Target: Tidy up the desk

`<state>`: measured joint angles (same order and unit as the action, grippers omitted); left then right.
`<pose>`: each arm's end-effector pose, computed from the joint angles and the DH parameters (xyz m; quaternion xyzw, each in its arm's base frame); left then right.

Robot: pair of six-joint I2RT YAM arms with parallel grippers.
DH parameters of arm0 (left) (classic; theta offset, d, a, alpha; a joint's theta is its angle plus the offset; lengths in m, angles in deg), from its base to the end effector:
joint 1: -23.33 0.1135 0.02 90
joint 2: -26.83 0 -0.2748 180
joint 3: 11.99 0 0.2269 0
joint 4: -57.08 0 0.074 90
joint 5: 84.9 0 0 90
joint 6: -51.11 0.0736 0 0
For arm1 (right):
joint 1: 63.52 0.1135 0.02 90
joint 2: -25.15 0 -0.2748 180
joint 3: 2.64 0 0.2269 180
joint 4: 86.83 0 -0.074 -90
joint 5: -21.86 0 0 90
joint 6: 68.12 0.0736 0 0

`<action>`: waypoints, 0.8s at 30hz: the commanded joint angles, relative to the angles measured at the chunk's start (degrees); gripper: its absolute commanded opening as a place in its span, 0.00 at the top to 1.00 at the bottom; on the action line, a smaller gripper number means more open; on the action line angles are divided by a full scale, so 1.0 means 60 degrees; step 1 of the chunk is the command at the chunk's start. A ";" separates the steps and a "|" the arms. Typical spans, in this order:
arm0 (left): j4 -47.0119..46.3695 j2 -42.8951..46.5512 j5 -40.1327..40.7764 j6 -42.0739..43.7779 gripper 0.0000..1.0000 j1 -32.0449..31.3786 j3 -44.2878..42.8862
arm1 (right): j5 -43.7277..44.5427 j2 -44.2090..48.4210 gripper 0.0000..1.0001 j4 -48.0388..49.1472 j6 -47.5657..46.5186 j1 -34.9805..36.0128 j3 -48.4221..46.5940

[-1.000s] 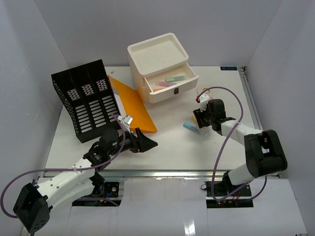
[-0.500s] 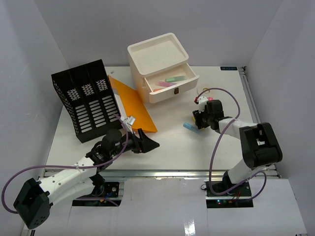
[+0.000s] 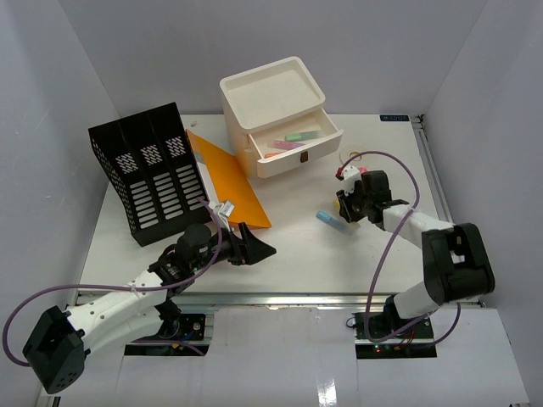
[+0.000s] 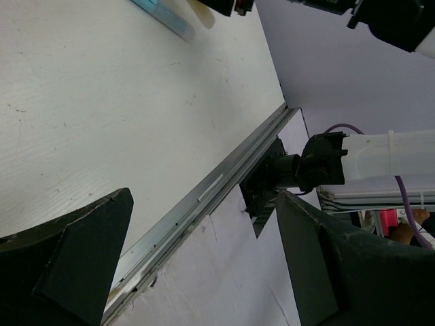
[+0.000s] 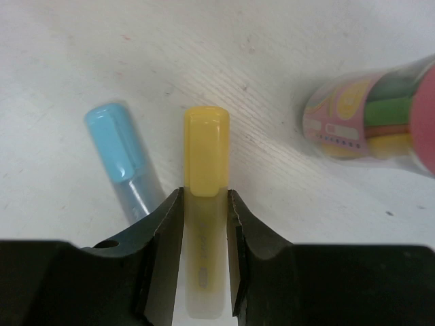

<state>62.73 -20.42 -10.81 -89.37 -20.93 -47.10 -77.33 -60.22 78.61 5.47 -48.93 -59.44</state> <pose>0.1242 -0.1493 0.2233 0.0380 0.8034 -0.5051 0.3130 0.2914 0.0880 0.1786 -0.2751 0.8728 0.0672 0.3975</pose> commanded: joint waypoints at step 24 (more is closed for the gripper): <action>-0.0109 -0.1938 0.0794 0.0449 0.02 -0.0726 -0.1063 | -0.2337 -0.1668 0.84 -0.4999 -0.8620 0.2316 -1.0233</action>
<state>62.18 -29.79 -7.68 -88.52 -24.31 -49.31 -93.29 -66.53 51.39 -41.48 -38.00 -116.28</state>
